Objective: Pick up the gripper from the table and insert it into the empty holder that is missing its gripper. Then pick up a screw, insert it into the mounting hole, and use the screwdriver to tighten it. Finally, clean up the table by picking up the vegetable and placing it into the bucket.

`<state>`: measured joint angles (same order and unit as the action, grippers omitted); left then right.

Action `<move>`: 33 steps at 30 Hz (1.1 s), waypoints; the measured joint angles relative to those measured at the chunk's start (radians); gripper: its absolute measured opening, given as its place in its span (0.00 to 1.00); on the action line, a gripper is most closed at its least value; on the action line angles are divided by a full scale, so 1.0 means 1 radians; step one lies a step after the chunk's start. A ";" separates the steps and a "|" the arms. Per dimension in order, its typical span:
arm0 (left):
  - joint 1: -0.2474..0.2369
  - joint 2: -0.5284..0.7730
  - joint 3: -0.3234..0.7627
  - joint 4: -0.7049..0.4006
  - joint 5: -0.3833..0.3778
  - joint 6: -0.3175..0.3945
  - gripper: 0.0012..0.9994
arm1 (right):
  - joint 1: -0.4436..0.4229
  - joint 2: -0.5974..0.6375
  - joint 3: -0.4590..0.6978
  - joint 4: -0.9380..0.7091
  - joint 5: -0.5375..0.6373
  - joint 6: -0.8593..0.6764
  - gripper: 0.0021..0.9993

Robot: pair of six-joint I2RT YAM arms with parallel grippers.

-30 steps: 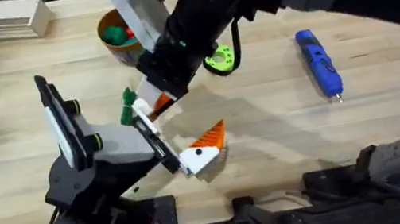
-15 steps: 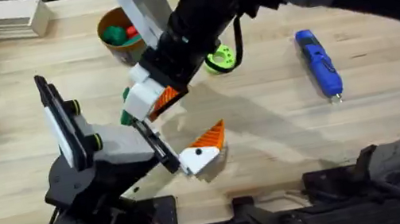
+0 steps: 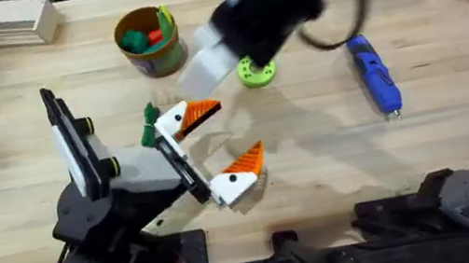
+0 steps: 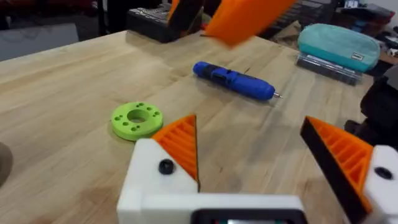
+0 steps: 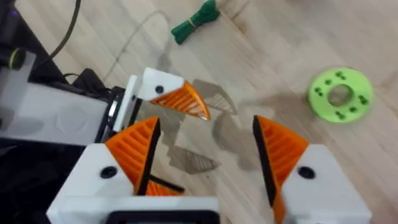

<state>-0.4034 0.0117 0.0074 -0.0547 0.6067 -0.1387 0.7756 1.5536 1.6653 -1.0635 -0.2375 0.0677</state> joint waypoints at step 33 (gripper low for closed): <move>0.000 0.000 0.000 0.000 -0.005 0.007 0.00 | -0.204 -0.639 -0.534 -0.017 0.233 0.222 0.88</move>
<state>-0.4034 0.0120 0.0074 -0.0551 0.6018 -0.1314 0.5716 0.9145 1.1309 -1.0805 -0.0050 0.2897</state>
